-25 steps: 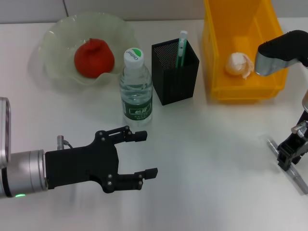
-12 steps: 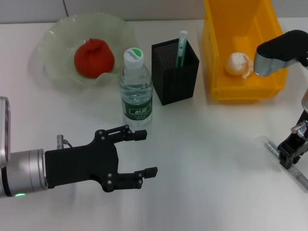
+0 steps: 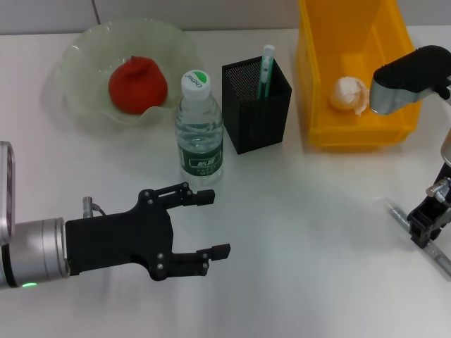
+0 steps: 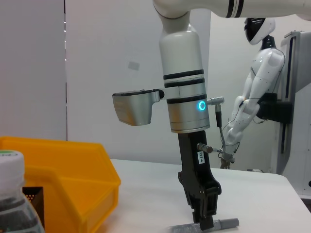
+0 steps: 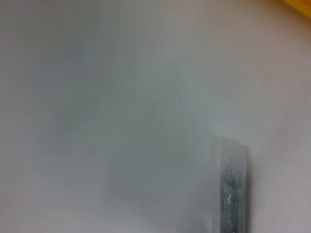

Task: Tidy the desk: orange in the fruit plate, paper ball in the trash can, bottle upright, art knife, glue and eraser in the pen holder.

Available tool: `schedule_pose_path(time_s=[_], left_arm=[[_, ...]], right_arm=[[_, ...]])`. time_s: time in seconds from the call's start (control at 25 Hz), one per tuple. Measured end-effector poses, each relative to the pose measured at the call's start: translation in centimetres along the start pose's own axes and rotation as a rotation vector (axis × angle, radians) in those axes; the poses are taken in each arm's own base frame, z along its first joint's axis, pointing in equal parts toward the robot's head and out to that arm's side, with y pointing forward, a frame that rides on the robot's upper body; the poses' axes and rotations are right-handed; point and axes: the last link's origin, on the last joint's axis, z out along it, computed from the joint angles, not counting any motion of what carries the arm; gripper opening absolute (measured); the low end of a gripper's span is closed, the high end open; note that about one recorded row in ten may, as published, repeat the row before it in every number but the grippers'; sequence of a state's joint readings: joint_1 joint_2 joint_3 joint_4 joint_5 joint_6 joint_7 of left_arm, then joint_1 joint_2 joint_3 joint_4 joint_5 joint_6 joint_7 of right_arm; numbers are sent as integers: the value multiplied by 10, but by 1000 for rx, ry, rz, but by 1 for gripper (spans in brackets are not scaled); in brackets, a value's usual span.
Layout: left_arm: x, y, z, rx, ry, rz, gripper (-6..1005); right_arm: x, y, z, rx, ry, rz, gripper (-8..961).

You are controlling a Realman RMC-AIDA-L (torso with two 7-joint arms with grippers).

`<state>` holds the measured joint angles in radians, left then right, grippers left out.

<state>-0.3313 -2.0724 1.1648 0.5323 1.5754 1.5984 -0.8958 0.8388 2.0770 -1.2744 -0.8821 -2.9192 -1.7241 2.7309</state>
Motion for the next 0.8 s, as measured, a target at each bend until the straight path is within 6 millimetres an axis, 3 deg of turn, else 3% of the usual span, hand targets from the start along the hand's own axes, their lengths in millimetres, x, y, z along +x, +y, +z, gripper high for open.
schedule_pose_path(time_s=[0.48, 0.8], left_arm=[[0, 0, 0, 1, 0, 0, 805], [0, -1, -1, 5, 1, 0, 805]], right_arm=[[-2, 1, 0, 23, -19, -17, 119], [-1, 1, -23, 9, -209, -27, 116]])
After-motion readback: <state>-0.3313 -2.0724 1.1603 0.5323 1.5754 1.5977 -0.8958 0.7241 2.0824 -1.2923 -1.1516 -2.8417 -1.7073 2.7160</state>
